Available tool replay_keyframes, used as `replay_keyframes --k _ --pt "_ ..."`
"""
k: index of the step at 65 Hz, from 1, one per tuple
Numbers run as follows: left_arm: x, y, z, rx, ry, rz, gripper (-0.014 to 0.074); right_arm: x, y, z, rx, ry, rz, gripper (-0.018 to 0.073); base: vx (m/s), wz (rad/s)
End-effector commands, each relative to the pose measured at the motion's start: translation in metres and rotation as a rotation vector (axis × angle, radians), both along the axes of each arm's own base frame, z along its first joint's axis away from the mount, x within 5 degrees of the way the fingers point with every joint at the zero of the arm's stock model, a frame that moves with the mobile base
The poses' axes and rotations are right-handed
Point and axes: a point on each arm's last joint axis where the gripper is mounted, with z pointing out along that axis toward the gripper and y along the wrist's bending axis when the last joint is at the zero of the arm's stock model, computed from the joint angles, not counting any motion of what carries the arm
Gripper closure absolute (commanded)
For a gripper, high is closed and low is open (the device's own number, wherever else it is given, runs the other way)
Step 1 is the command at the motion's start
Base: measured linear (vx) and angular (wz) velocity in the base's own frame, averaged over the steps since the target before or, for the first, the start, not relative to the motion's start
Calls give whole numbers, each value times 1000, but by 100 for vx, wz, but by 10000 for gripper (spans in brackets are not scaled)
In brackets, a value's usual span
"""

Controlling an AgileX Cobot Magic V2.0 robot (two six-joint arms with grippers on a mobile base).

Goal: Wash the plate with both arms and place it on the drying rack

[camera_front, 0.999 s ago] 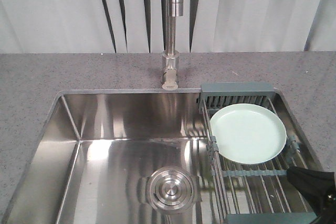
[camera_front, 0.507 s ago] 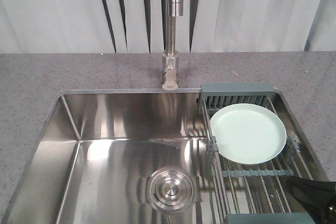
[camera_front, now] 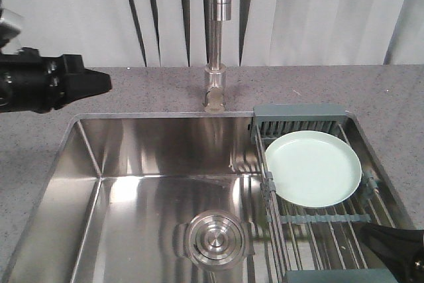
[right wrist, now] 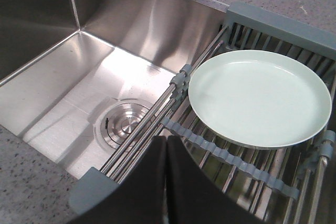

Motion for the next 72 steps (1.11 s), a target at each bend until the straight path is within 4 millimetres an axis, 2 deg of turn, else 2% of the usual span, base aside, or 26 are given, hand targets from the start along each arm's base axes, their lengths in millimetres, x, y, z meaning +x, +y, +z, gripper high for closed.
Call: replay_keyframes --k 1,7,15,27,35,48,57,72 --pt "20 -15 9 -145 -20 -80 603 4 -1 12 20 -61 -26 568 0 0" --pt "43 -32 -9 -197 39 -152 603 4 -1 12 20 -61 -26 568 0 0" --pt "63 -61 -23 -213 73 -235 603 4 -1 12 20 -61 -26 568 0 0" --pt "81 -101 -38 -214 99 -316 603 4 -1 12 20 -61 -26 568 0 0" --pt "91 -118 -47 -226 118 -314 603 4 -1 12 20 -61 -26 568 0 0" --pt "109 -129 -62 -319 160 -269 603 4 -1 12 20 -61 -26 568 0 0" --pt "121 -132 -76 -323 179 -258 603 4 -1 12 20 -61 -26 568 0 0" --pt "140 -137 -84 -340 190 -237 603 4 -1 12 20 -61 -26 568 0 0"
